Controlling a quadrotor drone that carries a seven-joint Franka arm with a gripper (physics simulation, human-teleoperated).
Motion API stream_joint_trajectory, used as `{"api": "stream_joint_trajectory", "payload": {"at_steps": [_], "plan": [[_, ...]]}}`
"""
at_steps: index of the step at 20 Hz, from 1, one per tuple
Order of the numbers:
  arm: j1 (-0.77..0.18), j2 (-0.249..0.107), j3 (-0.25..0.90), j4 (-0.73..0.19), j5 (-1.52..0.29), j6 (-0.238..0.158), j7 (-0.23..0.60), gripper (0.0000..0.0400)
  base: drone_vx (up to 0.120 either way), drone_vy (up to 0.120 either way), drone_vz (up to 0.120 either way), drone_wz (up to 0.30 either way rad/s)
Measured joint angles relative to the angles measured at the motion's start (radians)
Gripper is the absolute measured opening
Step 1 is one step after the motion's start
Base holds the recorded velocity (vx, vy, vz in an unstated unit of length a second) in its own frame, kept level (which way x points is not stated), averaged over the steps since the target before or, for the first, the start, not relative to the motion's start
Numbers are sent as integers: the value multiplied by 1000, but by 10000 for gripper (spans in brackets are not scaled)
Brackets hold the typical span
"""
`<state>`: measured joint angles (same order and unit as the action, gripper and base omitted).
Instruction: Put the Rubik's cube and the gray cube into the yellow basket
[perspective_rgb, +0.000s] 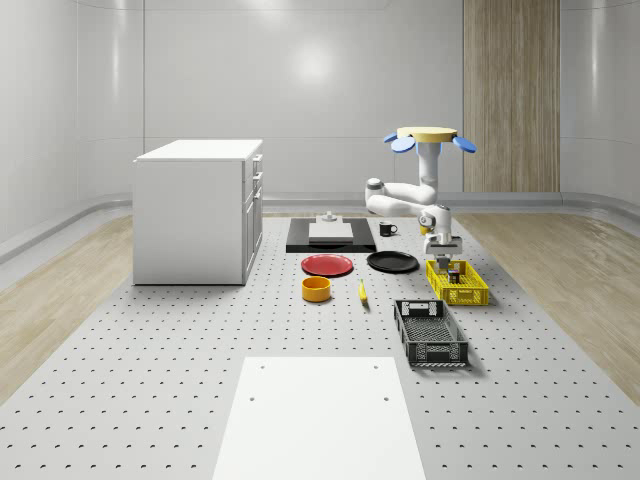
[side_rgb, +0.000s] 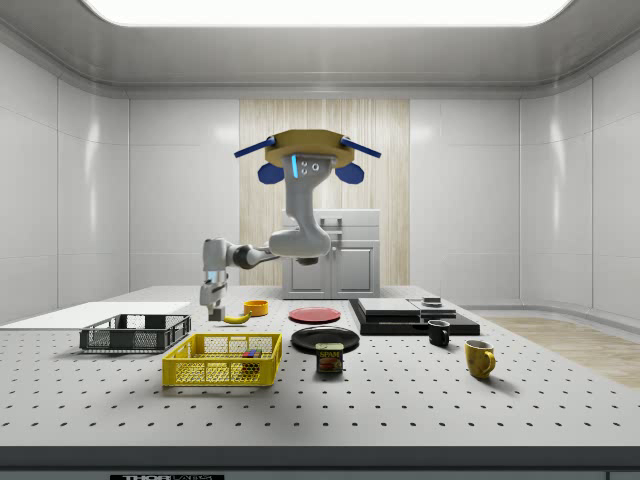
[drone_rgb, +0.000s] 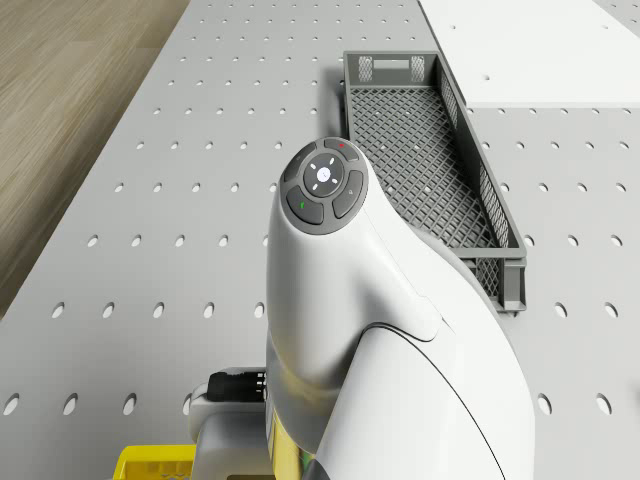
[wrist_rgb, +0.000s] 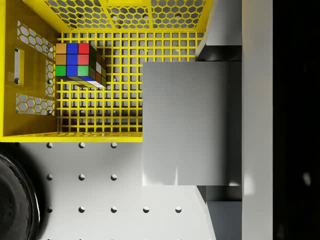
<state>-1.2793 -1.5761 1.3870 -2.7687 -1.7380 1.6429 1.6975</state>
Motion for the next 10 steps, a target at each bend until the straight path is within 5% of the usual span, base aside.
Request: {"api": "stream_joint_trajectory", "payload": {"at_steps": [5,10], "plan": [[0,-3,0,0,1,2,0,250,0,120,-8,0],[-1,-5,0,0,2,4,1,250,0,120,-120,0]]}}
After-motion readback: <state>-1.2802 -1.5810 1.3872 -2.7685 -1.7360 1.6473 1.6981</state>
